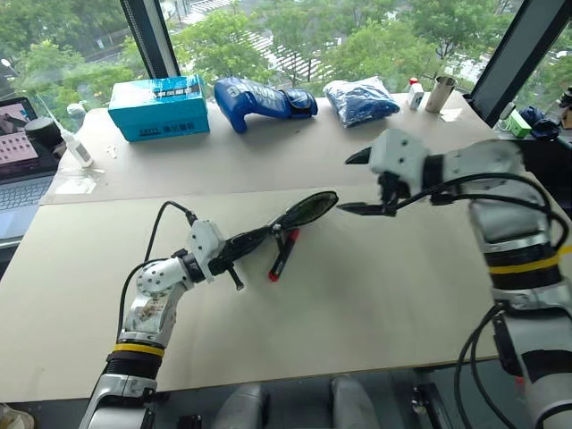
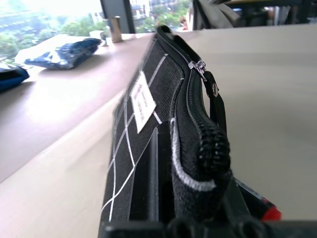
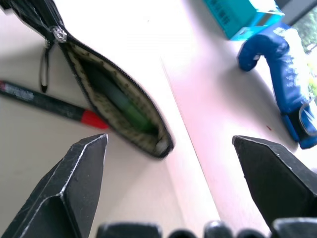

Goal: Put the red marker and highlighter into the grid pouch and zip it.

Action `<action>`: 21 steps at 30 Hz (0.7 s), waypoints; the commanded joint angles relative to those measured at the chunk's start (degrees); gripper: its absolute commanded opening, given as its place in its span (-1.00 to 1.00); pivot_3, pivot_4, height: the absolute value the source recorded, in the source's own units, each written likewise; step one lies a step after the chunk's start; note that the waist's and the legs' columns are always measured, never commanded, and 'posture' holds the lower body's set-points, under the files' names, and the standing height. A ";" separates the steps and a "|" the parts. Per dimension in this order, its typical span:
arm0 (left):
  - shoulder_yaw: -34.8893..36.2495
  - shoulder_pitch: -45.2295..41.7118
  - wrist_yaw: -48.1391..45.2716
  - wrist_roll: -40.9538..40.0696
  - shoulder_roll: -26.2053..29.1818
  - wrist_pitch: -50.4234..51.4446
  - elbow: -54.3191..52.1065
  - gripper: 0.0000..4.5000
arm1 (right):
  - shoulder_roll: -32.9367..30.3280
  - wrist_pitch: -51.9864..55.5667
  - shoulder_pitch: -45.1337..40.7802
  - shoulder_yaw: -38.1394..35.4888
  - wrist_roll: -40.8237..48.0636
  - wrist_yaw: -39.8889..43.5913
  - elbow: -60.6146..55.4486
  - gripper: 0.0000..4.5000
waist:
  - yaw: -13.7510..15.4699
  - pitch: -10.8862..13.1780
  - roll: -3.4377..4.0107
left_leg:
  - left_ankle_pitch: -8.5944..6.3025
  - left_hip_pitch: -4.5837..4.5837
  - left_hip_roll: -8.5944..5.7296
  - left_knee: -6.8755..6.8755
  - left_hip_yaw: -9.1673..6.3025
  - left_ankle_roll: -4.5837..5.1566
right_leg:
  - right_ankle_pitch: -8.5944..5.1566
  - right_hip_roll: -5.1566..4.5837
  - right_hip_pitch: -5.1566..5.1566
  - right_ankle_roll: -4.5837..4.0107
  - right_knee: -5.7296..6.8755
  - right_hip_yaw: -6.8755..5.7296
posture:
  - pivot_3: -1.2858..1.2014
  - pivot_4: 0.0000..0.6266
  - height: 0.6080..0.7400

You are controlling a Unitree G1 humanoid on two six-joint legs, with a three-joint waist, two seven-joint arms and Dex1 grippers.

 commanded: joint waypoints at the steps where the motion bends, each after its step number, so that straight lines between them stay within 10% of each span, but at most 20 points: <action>1: 2.71 -0.76 0.38 -1.84 1.40 0.90 -0.88 -1.00 | 3.81 21.06 2.26 -0.22 2.88 -8.12 -7.54 0.98 | -0.33 0.00 0.00 | -0.01 0.00 0.00 -0.01 0.00 0.01 | 0.03 0.00 -0.03 -0.04 -0.01 0.00 | 0.03 -0.52 1.00; 10: 3.68 -1.39 -0.87 -2.15 3.47 1.85 0.05 -1.00 | 24.22 53.88 3.52 -1.22 5.07 -29.09 -19.94 0.98 | 0.14 0.00 0.01 | -0.01 -0.14 0.07 0.09 -0.29 -0.01 | 0.06 -0.10 -0.27 -0.07 0.56 0.05 | 0.03 -0.52 1.00; 21: 2.66 -1.39 -1.03 -1.35 3.07 1.33 -0.41 -1.00 | 33.89 60.46 0.34 -0.84 1.94 -45.80 -12.88 0.98 | -0.31 -0.01 0.02 | 0.02 -0.13 -0.15 0.08 -0.33 -0.06 | 0.07 -0.16 -0.38 -0.06 0.74 0.04 | 0.03 -0.52 1.00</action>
